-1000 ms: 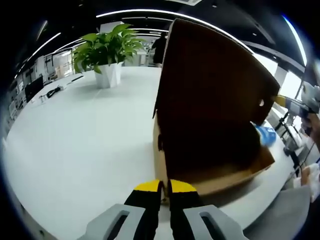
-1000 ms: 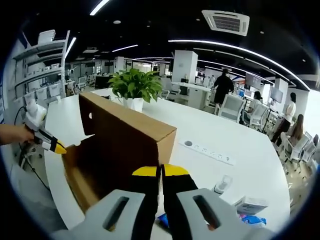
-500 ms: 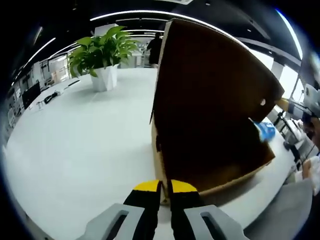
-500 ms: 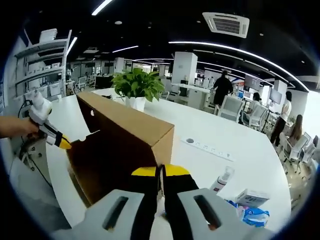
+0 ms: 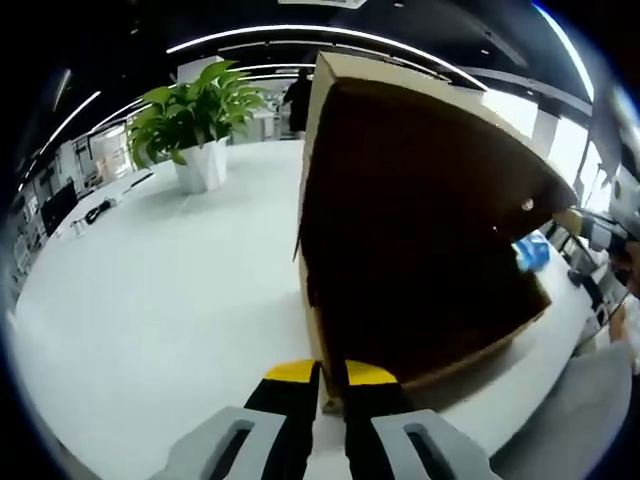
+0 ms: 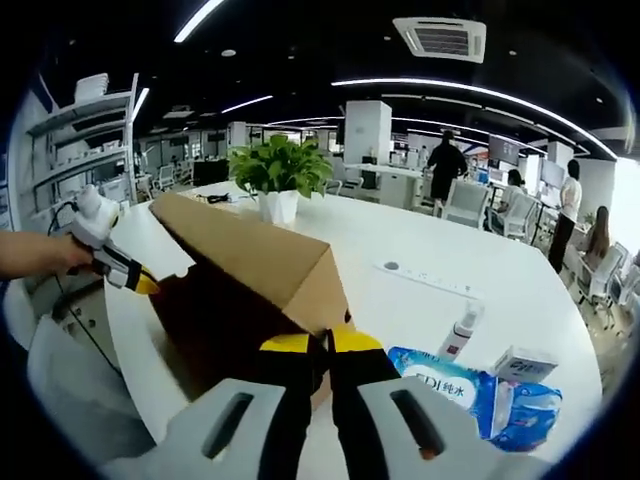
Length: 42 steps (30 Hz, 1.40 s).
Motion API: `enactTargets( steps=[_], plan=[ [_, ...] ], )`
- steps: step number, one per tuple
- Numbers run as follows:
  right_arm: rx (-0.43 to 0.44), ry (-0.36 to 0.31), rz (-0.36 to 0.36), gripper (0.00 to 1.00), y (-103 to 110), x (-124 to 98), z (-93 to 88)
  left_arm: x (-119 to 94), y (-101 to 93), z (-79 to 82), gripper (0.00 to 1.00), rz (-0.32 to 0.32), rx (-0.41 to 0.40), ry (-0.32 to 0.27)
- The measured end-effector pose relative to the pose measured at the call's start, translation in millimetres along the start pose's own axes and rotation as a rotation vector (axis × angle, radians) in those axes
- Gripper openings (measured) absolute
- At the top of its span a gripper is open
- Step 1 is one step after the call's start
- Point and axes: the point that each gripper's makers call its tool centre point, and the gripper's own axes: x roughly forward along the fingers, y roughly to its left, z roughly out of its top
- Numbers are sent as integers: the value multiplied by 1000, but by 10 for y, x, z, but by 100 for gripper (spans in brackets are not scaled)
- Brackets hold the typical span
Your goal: Operate the shoe box by opening the lid, removing the specified soft item, and placing it in the target area until the item is outside and the box remains undamaged.
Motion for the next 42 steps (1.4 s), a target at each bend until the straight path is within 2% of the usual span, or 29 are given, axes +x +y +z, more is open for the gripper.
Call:
enactTargets(
  steps=[3,9,15,22,30,42],
  plan=[
    [-4,-1,8,4,29,-6,-44,-34,-43,9,16,-2,25,-6],
    [5,-12,34,6,57,-18,-127,-86,34,97,23,5,73,-40],
    [-8,-11,61,8,111,-12,-225,-227,32,306,29,-15,91,-103],
    [-14,1,88,9,152,-15,-363,-279,-101,412,32,-51,131,-137],
    [-37,7,124,17,269,-64,-462,-248,-211,358,33,-81,156,-137],
    [-56,16,179,27,402,-104,-543,-244,-239,263,39,-101,193,-104]
  ],
)
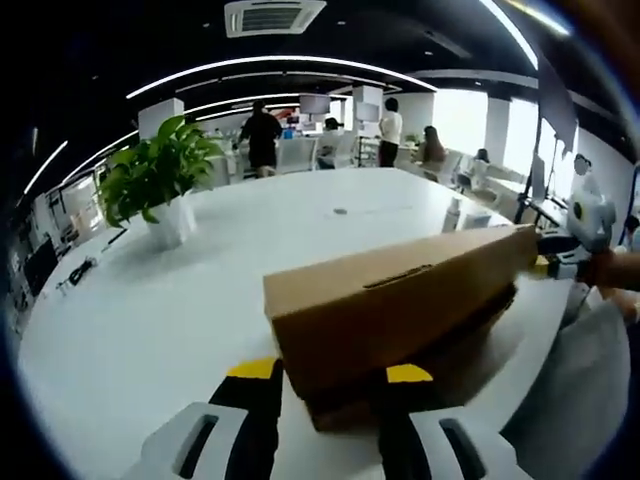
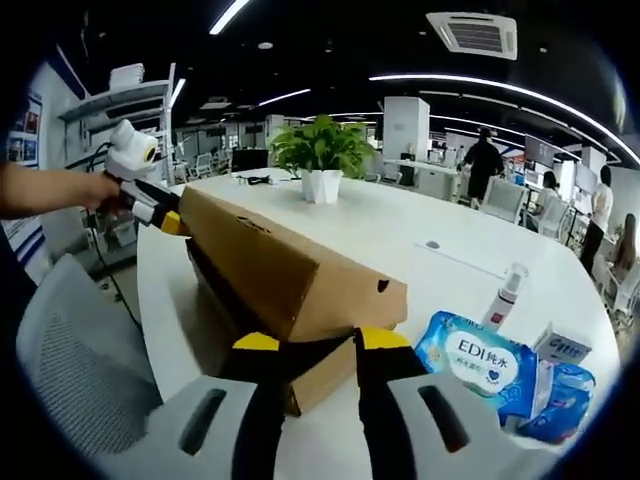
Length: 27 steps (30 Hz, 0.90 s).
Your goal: Operate the shoe box by opening the lid, removing the specified soft item, and placing it in the target area until the item is outside and the box remains undamaged.
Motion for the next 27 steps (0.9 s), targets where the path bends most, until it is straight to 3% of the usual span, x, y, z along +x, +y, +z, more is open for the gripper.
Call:
enactTargets(
  steps=[4,18,21,27],
  plan=[
    [-42,-4,14,30,69,-3,-13,4,-40,-37,41,-9,31,11],
    [-39,10,52,36,139,14,-90,46,-93,-183,45,-38,60,42],
    [9,20,72,38,161,33,-128,63,-89,-217,47,-49,56,52],
    [20,33,77,37,180,48,-167,88,-97,-296,48,-69,64,75]
  ],
)
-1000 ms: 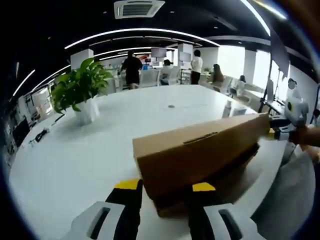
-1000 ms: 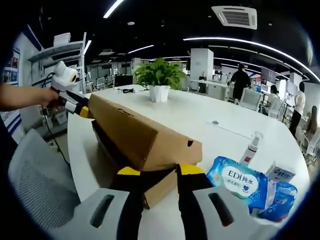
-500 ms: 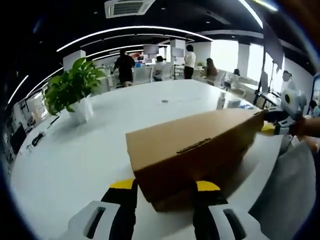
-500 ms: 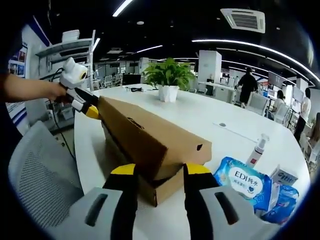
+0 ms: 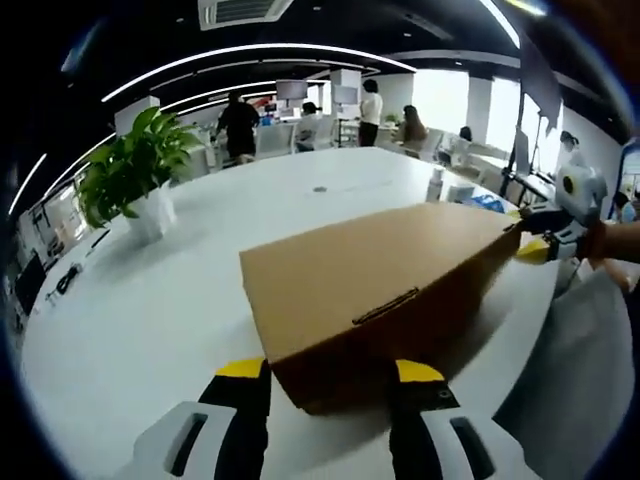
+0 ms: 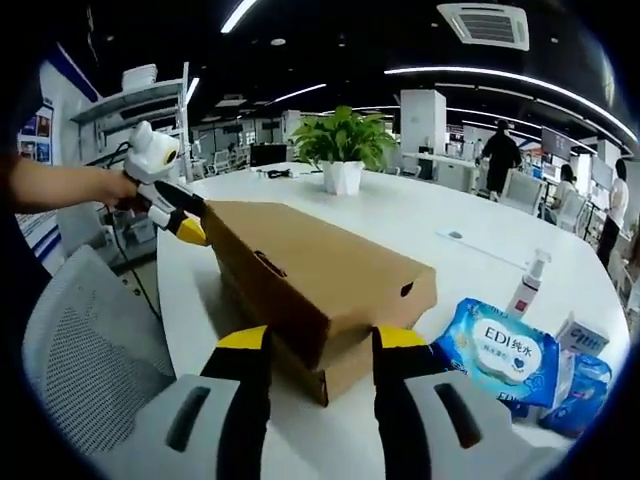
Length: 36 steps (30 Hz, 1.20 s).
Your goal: Operate the shoe box by opening the lid, removing the specified soft item, and placing it in the target area until the item is outside and the box remains undamaged.
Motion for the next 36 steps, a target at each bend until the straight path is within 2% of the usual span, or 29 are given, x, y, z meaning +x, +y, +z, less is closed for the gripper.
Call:
enactTargets(
  steps=[13,25,31,36],
  plan=[
    [28,39,5,34,-9,47,-113,64,-22,-95,48,-8,10,30],
    [-13,93,11,32,-12,90,-267,173,-48,-254,46,-5,11,64],
    [-17,102,14,31,-25,109,-313,202,-60,-273,46,-1,8,77],
    [-18,103,18,31,-51,130,-303,211,-86,-225,46,-5,0,76]
  ],
)
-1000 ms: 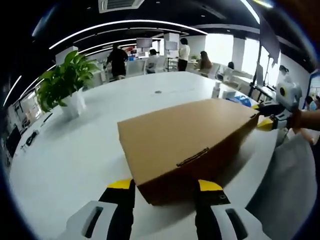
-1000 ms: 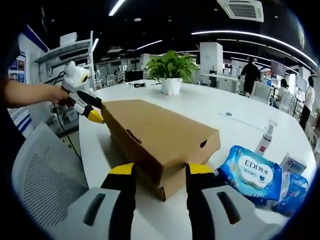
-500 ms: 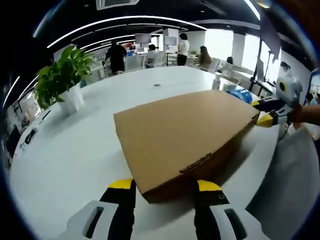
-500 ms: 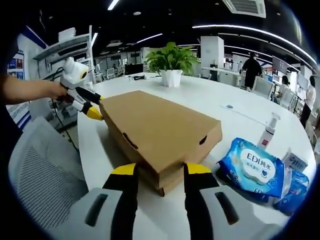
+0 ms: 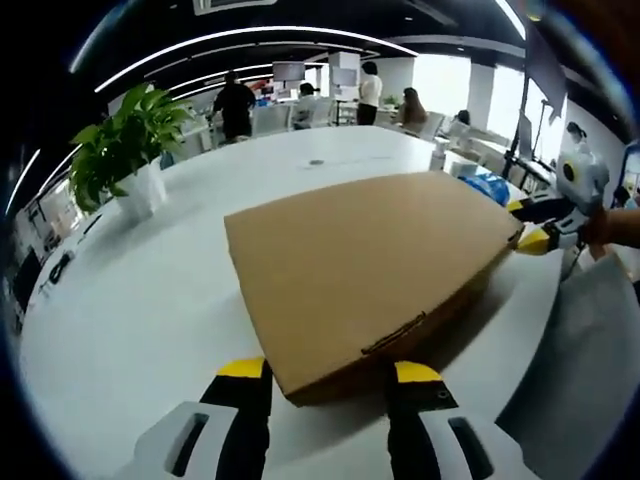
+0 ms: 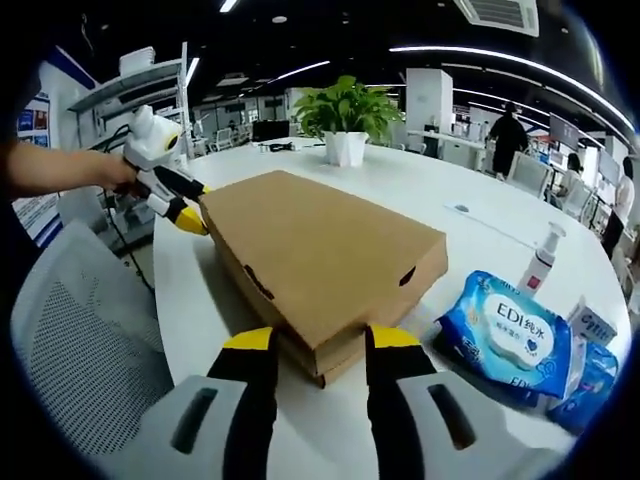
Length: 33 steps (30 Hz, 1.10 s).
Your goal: Operate the shoe box by opening the lid, removing the specified soft item, and placing it in the target area until the item is outside and the box remains undamaged.
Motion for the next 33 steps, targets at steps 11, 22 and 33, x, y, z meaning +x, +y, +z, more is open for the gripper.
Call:
enactTargets(
  steps=[11,22,33],
  plan=[
    [-2,3,1,32,-202,126,35,127,102,89,46,1,1,4],
    [-4,12,-3,32,-378,243,95,279,255,238,46,-4,3,0],
    [-9,20,-5,32,-546,343,158,414,340,371,46,-7,4,-3]
  ],
)
